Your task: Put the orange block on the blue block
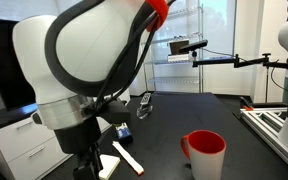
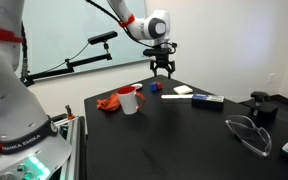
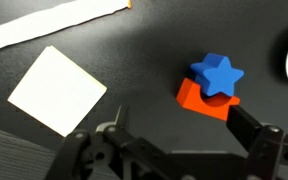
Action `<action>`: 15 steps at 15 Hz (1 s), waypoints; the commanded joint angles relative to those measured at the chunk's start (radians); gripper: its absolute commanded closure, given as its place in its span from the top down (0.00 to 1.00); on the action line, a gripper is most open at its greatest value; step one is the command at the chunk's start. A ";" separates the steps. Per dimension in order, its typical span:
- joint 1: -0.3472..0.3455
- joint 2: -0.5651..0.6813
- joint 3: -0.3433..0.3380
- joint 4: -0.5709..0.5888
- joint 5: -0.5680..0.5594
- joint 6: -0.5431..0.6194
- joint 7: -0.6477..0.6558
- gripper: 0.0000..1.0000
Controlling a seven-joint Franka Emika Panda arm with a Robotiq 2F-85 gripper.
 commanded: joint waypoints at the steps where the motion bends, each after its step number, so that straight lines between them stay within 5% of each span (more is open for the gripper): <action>1: 0.011 -0.013 0.011 -0.001 0.021 -0.001 -0.048 1.00; 15: 0.062 0.046 0.021 0.008 -0.005 0.015 -0.067 1.00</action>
